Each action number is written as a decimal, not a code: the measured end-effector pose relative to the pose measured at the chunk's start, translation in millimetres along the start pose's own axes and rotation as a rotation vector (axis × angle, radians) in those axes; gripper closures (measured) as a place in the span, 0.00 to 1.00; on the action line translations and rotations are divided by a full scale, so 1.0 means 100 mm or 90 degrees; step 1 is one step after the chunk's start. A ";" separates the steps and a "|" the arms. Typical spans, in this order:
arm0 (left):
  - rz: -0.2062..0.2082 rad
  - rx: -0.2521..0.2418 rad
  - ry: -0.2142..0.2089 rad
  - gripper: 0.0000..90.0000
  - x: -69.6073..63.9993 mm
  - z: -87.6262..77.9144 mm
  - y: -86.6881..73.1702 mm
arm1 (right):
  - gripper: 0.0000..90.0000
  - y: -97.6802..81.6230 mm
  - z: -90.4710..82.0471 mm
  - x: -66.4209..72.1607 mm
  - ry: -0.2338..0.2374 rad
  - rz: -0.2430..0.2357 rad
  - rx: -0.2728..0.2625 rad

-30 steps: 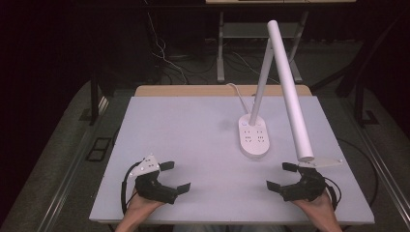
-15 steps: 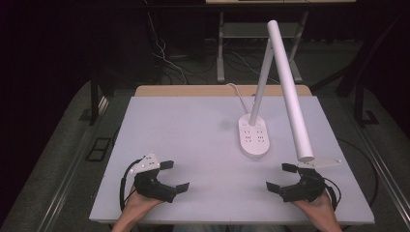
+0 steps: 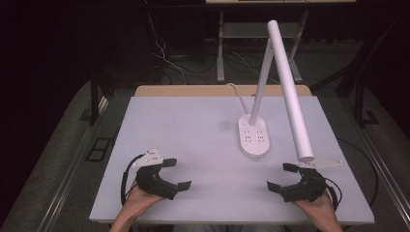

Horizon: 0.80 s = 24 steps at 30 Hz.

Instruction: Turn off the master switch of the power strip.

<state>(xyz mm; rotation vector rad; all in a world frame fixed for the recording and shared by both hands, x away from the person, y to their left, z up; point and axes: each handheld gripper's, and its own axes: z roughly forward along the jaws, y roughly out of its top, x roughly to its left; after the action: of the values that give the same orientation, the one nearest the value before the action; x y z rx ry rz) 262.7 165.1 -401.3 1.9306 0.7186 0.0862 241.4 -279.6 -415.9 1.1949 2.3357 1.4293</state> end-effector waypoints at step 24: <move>0.020 0.040 0.004 0.00 0.09 0.17 0.37 | 0.00 -0.01 -0.01 -0.01 -0.010 0.002 0.001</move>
<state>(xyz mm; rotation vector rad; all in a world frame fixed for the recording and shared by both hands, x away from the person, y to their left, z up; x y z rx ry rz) 292.2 145.3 -379.9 2.0021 0.7019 0.0899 241.1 -281.2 -417.0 1.2057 2.3258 1.4145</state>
